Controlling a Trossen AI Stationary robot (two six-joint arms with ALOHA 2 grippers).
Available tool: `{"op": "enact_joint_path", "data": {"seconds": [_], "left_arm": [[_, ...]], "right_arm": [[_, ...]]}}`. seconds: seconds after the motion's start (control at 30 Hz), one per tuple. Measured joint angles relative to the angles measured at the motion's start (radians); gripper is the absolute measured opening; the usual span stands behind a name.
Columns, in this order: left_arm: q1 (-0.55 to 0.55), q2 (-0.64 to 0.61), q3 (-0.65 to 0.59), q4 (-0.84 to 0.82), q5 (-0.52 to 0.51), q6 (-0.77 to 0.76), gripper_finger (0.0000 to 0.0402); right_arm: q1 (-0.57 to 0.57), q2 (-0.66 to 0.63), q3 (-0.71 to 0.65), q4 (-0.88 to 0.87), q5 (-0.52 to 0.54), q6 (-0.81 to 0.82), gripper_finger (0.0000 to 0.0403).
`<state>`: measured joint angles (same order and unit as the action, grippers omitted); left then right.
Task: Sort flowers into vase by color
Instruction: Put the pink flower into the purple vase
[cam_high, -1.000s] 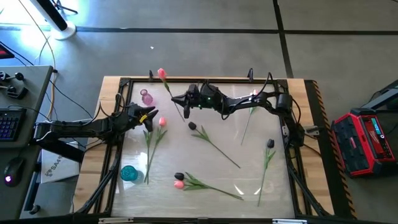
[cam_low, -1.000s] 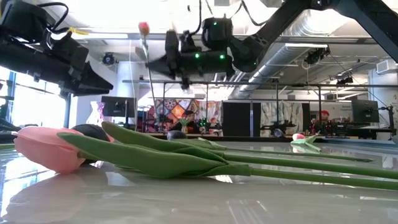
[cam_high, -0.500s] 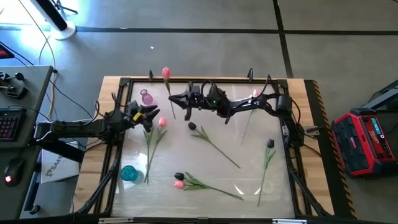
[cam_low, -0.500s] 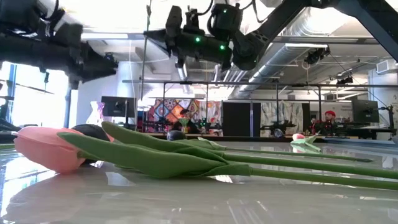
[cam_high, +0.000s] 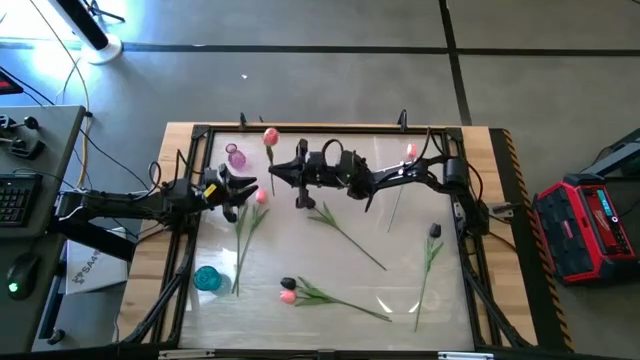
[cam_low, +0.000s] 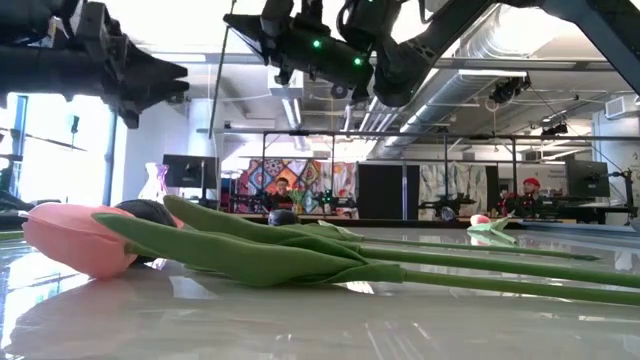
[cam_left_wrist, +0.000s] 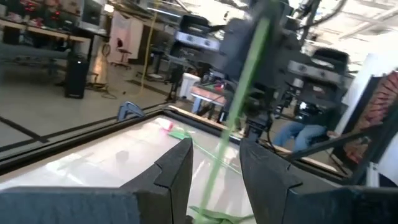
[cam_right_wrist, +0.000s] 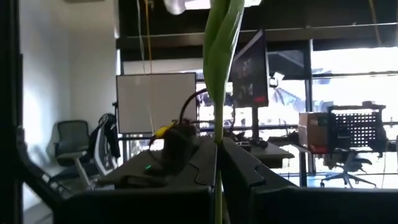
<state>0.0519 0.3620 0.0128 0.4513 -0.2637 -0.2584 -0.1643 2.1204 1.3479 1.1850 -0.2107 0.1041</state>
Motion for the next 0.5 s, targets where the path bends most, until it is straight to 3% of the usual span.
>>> {"op": "enact_joint_path", "data": {"seconds": [0.3,0.4,0.5], "left_arm": [[-0.029,0.000,0.000,0.028,-0.032,0.002,0.0120],[-0.029,0.000,0.000,0.041,-0.063,0.023,0.0120],[-0.029,0.000,0.000,0.051,-0.086,0.026,0.0120]], "right_arm": [[-0.027,0.000,0.018,0.124,-0.008,0.025,0.0000],[-0.041,0.000,0.087,0.002,-0.011,0.016,0.0000],[-0.057,0.000,0.200,-0.234,-0.019,-0.029,0.0000]]}}
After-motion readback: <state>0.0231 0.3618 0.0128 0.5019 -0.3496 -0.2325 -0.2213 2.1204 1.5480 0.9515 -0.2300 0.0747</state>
